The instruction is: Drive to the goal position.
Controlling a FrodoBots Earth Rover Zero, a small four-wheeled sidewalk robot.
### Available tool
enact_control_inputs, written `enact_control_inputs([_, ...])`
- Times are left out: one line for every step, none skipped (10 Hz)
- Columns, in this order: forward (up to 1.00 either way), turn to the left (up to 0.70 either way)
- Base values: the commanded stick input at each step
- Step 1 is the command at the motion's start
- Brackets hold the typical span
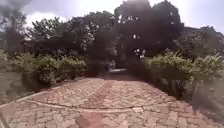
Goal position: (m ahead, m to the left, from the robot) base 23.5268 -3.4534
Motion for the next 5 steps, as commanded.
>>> enact_control_inputs([0.7,0.0])
enact_control_inputs([0.7,0.0])
enact_control_inputs([0.7,0.0])
enact_control_inputs([0.7,0.0])
enact_control_inputs([0.7,0.0])
